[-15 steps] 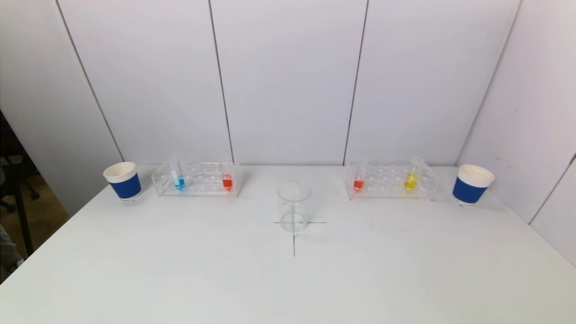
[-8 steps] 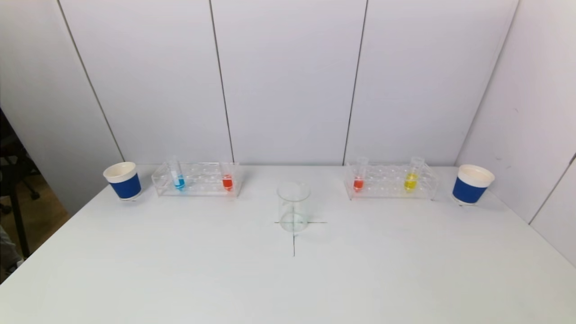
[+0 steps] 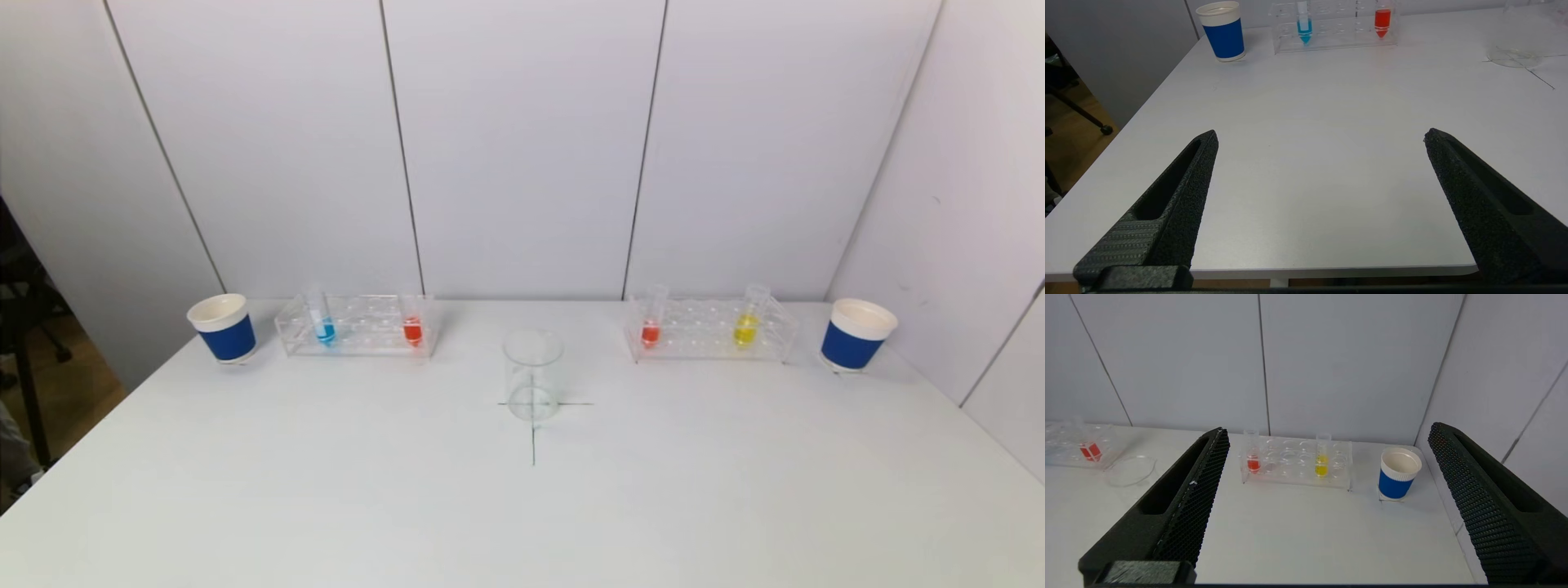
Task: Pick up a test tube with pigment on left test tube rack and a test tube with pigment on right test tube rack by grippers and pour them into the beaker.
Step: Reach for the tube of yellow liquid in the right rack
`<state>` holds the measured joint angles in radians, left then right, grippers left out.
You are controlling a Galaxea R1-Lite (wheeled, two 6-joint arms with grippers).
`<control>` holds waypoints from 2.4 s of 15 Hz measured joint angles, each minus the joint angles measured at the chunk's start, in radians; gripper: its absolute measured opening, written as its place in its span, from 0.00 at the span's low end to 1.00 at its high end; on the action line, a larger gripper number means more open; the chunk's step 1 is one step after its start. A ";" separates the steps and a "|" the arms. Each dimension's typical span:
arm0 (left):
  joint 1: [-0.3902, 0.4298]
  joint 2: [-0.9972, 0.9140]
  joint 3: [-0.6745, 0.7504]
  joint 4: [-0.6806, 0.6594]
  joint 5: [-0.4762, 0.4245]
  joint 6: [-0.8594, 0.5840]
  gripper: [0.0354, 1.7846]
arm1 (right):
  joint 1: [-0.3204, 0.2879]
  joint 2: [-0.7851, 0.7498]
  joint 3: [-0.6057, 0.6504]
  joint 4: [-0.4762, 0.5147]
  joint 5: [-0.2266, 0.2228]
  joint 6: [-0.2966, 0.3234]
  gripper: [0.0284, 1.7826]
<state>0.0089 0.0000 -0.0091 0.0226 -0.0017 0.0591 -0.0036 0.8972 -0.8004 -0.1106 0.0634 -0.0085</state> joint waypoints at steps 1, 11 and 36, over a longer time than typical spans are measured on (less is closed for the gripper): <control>0.000 0.000 0.000 0.000 0.000 0.000 0.99 | 0.002 0.066 -0.011 -0.053 0.000 0.001 0.99; 0.000 0.000 0.000 0.000 0.000 0.000 0.99 | 0.021 0.459 0.016 -0.353 -0.001 0.018 0.99; 0.000 0.000 0.000 0.000 0.000 0.000 0.99 | 0.070 1.123 0.103 -1.091 -0.108 0.043 0.99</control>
<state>0.0089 0.0000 -0.0091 0.0226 -0.0017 0.0591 0.0664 2.0200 -0.6970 -1.2017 -0.0443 0.0345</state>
